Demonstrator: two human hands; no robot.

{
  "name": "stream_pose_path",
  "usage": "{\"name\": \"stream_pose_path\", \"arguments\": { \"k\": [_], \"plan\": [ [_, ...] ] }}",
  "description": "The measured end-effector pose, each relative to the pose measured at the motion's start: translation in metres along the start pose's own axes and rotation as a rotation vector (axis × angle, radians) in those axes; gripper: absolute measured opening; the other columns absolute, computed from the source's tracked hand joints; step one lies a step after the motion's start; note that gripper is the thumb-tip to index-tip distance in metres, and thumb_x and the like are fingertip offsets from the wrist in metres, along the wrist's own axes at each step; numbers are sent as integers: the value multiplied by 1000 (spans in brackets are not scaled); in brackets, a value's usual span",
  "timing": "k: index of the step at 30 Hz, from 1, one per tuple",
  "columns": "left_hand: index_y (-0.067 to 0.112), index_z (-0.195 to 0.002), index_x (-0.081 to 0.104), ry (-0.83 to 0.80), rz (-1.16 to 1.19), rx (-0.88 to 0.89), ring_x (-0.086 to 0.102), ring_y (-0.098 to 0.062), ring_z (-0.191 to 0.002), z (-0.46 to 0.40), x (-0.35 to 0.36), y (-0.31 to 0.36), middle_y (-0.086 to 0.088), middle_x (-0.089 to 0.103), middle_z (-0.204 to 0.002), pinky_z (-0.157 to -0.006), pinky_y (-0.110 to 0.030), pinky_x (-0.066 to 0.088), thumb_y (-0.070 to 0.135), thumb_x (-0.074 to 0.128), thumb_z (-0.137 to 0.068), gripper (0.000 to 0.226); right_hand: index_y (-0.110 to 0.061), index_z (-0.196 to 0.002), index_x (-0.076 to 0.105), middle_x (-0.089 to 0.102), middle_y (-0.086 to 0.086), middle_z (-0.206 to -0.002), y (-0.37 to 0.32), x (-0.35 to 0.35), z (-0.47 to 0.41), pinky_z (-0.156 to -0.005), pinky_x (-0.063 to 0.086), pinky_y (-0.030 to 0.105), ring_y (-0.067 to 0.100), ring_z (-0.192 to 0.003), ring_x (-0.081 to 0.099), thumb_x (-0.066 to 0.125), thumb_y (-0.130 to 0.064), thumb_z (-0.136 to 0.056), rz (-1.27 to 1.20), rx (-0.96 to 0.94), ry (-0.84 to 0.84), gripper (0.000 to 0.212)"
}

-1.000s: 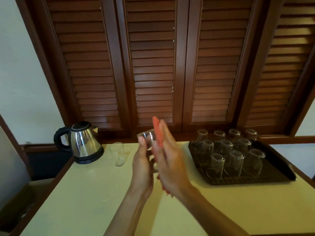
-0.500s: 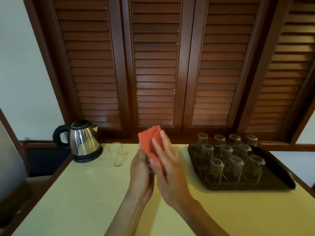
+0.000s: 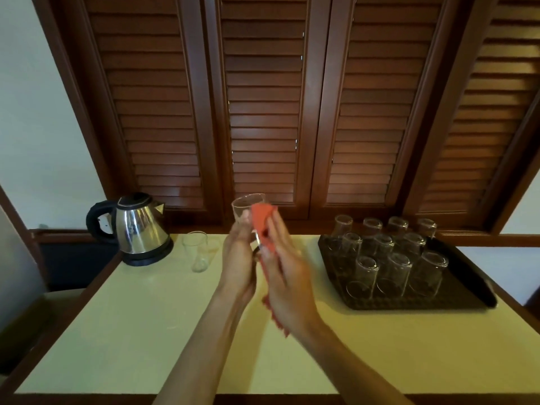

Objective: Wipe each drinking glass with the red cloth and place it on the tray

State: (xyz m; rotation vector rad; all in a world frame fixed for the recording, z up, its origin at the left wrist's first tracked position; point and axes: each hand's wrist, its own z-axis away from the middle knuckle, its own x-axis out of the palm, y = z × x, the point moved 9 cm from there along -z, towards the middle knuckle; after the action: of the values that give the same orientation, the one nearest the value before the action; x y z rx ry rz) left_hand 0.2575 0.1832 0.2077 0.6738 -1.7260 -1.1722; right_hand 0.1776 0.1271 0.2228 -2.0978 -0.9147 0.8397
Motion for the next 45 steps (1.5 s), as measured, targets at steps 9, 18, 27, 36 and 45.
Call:
{"name": "stream_pose_path", "arguments": {
  "k": [9,18,27,36,45],
  "plan": [
    [29,-124,70,10,-129,62,68,-15,-115,5,1,7,-2,73,-120,-80,-23,57,54,35,-106,47,-50,-144,41,60,-22,-136,0,-2,10,-101,52,29,12,-125,60,36,-39,-107,-179,117,49,39],
    [35,-126,67,-18,-171,116,70,-17,-106,13,-1,12,3,74,-112,-91,-38,58,54,44,-98,41,-31,-130,59,70,-2,-92,10,-9,15,-68,57,25,13,-82,69,41,-45,-100,-382,243,99,37],
    [39,-132,61,-31,-232,41,63,-22,-119,11,4,0,-3,63,-129,-94,-42,57,79,35,-89,65,-31,-132,58,72,-13,-111,6,-10,14,-83,59,28,11,-100,70,41,-70,-95,-330,224,114,56],
    [36,-131,61,18,-228,107,72,-15,-105,4,4,4,1,75,-115,-85,-35,59,59,31,-104,46,-21,-113,62,69,13,-92,16,-22,-2,-68,56,27,14,-77,68,38,-45,-101,-391,284,179,36],
    [34,-147,43,21,-259,204,63,-4,-115,21,16,9,8,57,-131,-77,-15,57,49,65,-82,70,-30,-116,65,76,-11,-98,19,-30,-12,-84,59,29,5,-95,72,37,-37,-108,-417,308,221,31]
  ]
}}
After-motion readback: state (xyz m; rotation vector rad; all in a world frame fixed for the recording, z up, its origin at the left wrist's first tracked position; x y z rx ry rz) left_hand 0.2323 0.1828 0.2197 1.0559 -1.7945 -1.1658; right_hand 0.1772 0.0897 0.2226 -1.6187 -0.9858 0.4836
